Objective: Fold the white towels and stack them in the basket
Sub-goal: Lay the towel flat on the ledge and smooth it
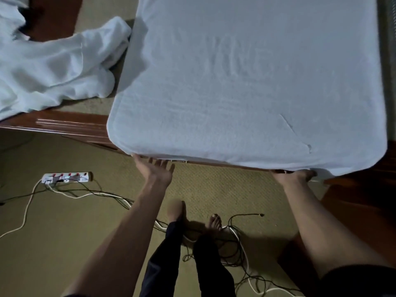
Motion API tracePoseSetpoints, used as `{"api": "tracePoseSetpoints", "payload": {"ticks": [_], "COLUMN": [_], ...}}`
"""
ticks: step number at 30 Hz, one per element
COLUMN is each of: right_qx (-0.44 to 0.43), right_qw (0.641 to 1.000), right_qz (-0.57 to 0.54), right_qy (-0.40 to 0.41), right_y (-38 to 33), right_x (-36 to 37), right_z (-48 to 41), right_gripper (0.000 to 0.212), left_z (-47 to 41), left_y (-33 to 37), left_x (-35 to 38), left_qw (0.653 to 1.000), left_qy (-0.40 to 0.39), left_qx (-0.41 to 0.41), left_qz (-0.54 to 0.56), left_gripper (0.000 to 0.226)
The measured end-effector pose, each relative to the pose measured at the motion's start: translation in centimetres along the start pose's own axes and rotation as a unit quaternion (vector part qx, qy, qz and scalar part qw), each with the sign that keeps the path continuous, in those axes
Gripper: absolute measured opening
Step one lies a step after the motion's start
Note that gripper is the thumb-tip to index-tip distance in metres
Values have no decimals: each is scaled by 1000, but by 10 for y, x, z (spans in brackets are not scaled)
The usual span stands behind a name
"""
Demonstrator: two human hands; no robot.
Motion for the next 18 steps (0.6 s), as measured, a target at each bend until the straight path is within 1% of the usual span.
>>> {"api": "tracePoseSetpoints", "payload": {"ticks": [2,3,5,7,8,9,12,13,15,16,18], "right_qx": [-18,-23,-45,-43,-35,-41,-119,-109,-126,-104,-108], "right_qw": [999,998,994,994,994,994,992,992,985,991,988], "right_qz": [-23,-47,-52,-87,-102,-97,43,58,106,65,92], "right_qy": [23,45,84,52,15,-6,16,23,44,49,68], "right_y": [0,1,1,0,-3,-8,-32,-33,-46,-49,-63], "right_x": [-10,-18,-39,-41,-36,-32,-34,-37,-52,-58,-62], "right_z": [-1,3,2,5,11,19,60,76,95,103,121], "right_gripper": [87,87,87,89,91,92,83,78,68,62,54], "left_z": [-4,-3,-1,1,5,10,38,50,76,89,107], "left_y": [-3,-4,-3,-2,-2,0,7,12,21,27,43], "left_x": [3,4,5,5,3,-1,-13,-15,-23,-25,-28], "left_qw": [998,997,994,990,989,989,989,990,992,993,996], "left_qy": [-23,-22,-37,-68,-79,-86,-86,-81,-48,-30,-2], "left_qx": [-27,-36,-53,-68,-73,-78,-95,-97,-103,-100,-83], "left_qz": [55,69,89,102,101,96,72,65,61,56,25], "left_gripper": [83,85,91,98,101,103,105,101,83,72,59]}}
Point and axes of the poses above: each hand's wrist, its own z-axis away from the middle knuckle, its own x-axis out of the palm, y = z × x, the point moved 8 cm from there along -z, towards the middle knuckle, and after that the axes turned 1 degree about -x, right-handed, at the moved point
